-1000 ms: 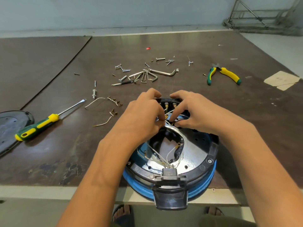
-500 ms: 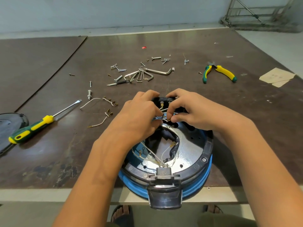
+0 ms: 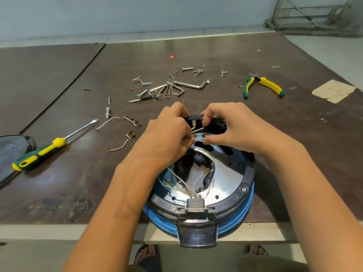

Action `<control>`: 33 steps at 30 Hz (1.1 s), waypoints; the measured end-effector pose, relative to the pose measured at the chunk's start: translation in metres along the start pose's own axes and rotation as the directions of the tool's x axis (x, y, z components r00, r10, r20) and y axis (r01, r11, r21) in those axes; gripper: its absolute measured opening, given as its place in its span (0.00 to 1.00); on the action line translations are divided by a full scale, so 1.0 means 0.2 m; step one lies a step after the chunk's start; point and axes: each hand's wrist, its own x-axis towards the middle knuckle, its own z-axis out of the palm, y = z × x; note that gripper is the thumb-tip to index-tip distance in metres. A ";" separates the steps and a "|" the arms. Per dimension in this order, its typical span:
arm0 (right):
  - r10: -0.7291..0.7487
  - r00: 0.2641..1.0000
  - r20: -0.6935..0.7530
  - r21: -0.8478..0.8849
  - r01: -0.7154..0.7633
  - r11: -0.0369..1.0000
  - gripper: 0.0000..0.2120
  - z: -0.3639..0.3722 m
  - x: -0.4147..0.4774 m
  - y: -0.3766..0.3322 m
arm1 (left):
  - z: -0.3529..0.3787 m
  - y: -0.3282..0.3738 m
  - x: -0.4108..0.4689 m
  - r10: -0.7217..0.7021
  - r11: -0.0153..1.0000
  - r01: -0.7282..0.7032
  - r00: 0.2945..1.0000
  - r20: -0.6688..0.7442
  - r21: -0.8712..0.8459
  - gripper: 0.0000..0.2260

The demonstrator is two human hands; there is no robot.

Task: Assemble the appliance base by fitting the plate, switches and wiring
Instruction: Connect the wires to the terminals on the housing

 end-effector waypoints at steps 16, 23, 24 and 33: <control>0.003 0.999 -0.049 -0.020 -0.004 1.000 0.28 0.04 0.02 0.04 | 0.00 0.05 -0.01 0.125 0.973 -0.106 0.989 -0.078 0.206 0.11; 0.013 1.000 -0.026 0.054 -0.011 0.998 0.27 0.03 0.00 0.03 | 0.01 0.06 0.00 0.108 0.950 -0.080 0.991 -0.075 0.303 0.11; 0.017 1.000 -0.026 0.052 -0.016 0.999 0.26 0.03 0.01 0.03 | 0.02 0.06 0.00 0.104 0.949 -0.078 0.992 -0.071 0.306 0.10; 0.048 0.998 -0.048 0.010 -0.048 0.999 0.23 0.05 0.02 0.03 | 0.02 0.05 0.00 0.098 0.957 -0.075 0.993 -0.068 0.279 0.09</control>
